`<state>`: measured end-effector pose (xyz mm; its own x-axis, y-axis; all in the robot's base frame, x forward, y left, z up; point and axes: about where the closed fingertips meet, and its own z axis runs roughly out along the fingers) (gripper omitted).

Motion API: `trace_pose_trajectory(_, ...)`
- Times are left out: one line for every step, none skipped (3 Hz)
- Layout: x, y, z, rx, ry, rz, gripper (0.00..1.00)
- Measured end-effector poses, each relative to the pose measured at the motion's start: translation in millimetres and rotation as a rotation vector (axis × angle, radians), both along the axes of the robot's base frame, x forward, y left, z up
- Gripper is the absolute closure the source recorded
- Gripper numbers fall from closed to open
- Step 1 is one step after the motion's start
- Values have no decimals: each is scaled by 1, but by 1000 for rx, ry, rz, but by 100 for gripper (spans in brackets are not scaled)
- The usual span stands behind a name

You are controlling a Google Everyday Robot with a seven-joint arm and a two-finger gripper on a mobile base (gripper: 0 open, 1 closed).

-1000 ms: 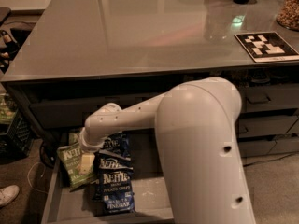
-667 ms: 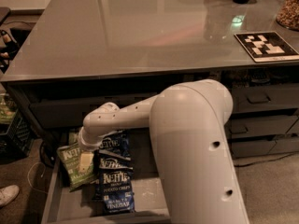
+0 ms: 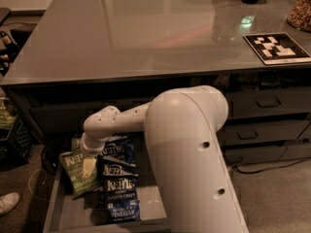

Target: Pick green jalapeno chip bag from middle drawer and place on counter

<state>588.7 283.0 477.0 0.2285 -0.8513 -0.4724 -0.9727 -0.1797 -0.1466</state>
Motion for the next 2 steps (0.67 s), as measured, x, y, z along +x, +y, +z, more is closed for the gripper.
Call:
trace_pose_trajectory(5, 0, -14, -36, 19, 9, 7)
trace_pose_trajectory(6, -4, -29, -75, 40, 21, 6)
